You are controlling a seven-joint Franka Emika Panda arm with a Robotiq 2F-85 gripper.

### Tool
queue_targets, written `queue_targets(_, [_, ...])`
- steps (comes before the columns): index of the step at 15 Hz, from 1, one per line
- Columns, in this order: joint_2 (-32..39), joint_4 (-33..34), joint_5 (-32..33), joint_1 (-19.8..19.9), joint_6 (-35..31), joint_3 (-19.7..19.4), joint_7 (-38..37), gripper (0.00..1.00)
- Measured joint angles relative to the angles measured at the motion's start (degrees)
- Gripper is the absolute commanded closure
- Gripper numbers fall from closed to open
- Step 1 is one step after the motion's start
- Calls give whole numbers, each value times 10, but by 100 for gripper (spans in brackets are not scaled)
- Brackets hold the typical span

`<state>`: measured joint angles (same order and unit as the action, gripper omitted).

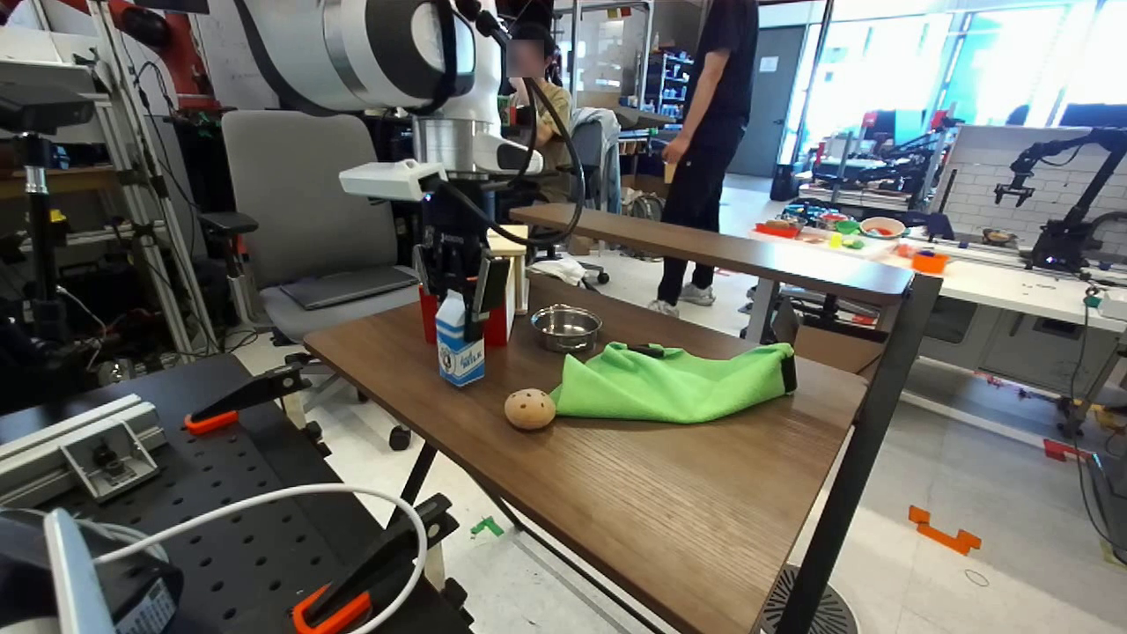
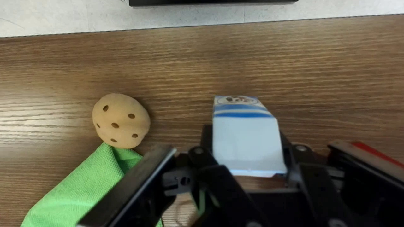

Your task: Move the milk carton to the left

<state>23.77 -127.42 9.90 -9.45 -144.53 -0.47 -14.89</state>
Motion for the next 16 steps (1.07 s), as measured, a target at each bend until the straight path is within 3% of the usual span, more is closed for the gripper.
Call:
queue_targets(2, [0, -15, 2, 0, -30, -6, -3, 81])
queue_targets(3, [0, -22, 4, -1, -41, -10, -5, 77])
queue_targets(4, [0, -25, 7, -1, -50, -13, -6, 32])
queue_targets(6, [-1, -29, 14, -2, -63, -19, -10, 29])
queue_targets(10, [-2, -32, 15, -2, -77, -25, -10, 1])
queue_targets(16, [-73, -56, 15, 2, -60, -26, 2, 0])
